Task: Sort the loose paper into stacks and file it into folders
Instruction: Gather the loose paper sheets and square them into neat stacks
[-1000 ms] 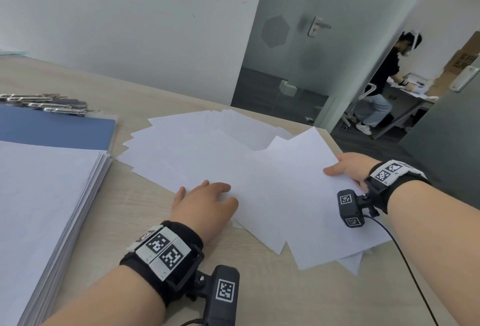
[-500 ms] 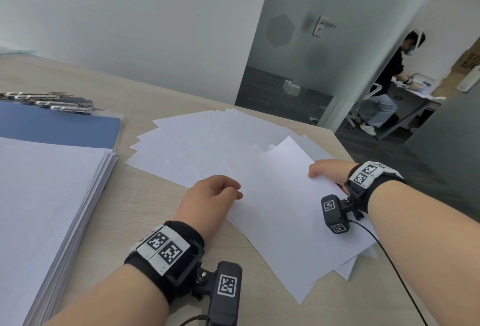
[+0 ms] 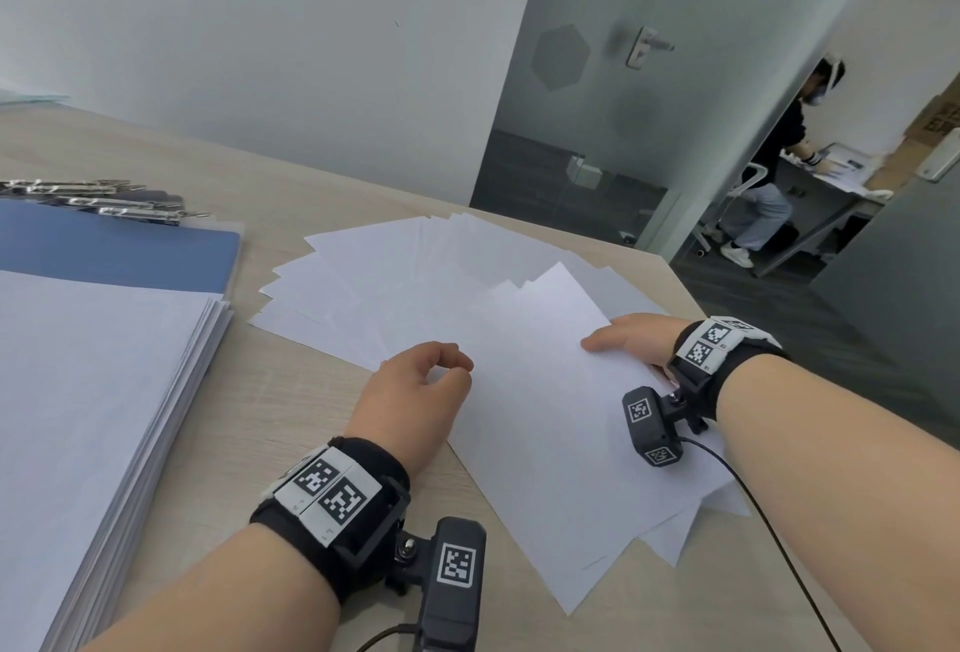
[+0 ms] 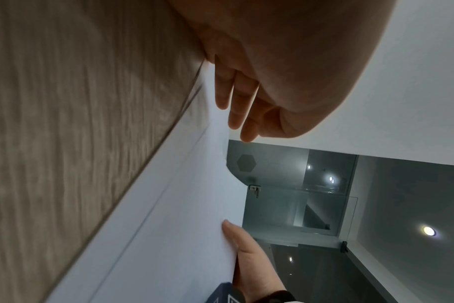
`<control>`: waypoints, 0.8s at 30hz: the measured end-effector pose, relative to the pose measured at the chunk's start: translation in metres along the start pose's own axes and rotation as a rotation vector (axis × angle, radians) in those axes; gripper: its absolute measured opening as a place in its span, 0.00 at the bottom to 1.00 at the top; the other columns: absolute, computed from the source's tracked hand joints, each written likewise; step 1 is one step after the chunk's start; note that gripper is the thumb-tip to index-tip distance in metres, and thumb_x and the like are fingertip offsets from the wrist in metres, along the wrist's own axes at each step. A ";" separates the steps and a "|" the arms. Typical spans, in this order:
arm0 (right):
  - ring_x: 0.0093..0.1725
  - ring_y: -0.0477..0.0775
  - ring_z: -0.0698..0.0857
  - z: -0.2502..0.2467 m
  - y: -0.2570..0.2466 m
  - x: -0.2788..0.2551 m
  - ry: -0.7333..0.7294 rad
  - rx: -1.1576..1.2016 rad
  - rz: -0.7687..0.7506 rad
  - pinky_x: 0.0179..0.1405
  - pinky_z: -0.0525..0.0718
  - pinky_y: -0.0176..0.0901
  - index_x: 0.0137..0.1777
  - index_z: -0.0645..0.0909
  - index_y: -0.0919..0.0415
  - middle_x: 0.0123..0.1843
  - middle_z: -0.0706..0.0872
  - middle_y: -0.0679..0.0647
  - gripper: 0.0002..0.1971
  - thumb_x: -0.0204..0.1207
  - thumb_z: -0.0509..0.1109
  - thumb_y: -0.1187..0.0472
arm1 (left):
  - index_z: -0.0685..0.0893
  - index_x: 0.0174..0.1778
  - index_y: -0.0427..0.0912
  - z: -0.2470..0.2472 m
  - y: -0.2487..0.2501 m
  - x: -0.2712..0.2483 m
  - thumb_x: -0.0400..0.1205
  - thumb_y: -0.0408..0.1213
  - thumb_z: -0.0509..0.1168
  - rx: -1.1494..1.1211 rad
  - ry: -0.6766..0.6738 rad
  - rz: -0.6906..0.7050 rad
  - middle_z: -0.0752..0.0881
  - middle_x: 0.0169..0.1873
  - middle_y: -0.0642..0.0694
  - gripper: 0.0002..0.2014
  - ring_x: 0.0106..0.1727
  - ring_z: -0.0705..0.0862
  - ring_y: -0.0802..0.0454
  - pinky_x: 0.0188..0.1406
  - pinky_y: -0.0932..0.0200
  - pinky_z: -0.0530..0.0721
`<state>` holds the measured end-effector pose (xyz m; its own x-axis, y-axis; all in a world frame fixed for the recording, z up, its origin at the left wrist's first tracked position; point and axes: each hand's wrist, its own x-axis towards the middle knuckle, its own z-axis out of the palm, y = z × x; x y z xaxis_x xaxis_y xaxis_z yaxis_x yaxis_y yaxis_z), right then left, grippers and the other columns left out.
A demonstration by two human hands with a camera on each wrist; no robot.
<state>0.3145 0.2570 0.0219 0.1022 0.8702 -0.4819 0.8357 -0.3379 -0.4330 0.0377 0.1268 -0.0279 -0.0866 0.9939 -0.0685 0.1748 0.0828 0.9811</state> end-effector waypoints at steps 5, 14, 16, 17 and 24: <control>0.59 0.62 0.89 -0.009 0.002 0.012 0.123 -0.060 -0.039 0.67 0.85 0.57 0.60 0.85 0.58 0.60 0.90 0.59 0.19 0.70 0.81 0.55 | 0.88 0.47 0.53 0.000 -0.003 0.004 0.81 0.36 0.63 -0.043 0.019 0.006 0.87 0.51 0.65 0.10 0.37 0.78 0.66 0.36 0.73 0.74; 0.26 0.38 0.83 0.015 -0.027 -0.007 0.014 -0.162 -0.078 0.22 0.74 0.29 0.46 0.80 0.54 0.41 0.81 0.49 0.10 0.84 0.69 0.49 | 0.89 0.46 0.51 0.001 -0.004 0.005 0.82 0.36 0.63 -0.064 0.027 0.013 0.86 0.55 0.66 0.09 0.39 0.80 0.66 0.35 0.72 0.76; 0.35 0.43 0.88 0.021 -0.035 -0.010 -0.045 -0.115 -0.110 0.31 0.83 0.29 0.54 0.84 0.60 0.47 0.87 0.54 0.10 0.84 0.70 0.53 | 0.89 0.44 0.51 0.002 -0.004 0.005 0.82 0.36 0.64 -0.092 0.043 0.007 0.87 0.55 0.66 0.09 0.40 0.81 0.65 0.37 0.68 0.76; 0.45 0.53 0.91 0.024 -0.039 -0.012 -0.068 -0.065 -0.120 0.47 0.88 0.38 0.57 0.85 0.63 0.54 0.90 0.60 0.11 0.83 0.71 0.55 | 0.89 0.44 0.51 0.002 -0.005 0.005 0.82 0.36 0.64 -0.099 0.046 0.007 0.87 0.54 0.66 0.09 0.40 0.81 0.65 0.37 0.68 0.76; 0.55 0.69 0.91 0.031 -0.029 -0.028 -0.113 0.136 -0.132 0.56 0.91 0.56 0.62 0.86 0.67 0.58 0.92 0.65 0.14 0.76 0.72 0.70 | 0.89 0.44 0.52 0.002 -0.006 0.006 0.81 0.35 0.64 -0.136 0.077 0.025 0.86 0.59 0.66 0.10 0.43 0.83 0.71 0.39 0.68 0.76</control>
<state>0.2706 0.2310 0.0247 -0.0711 0.8669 -0.4933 0.7566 -0.2754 -0.5930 0.0380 0.1326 -0.0349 -0.1595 0.9866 -0.0345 0.0437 0.0420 0.9982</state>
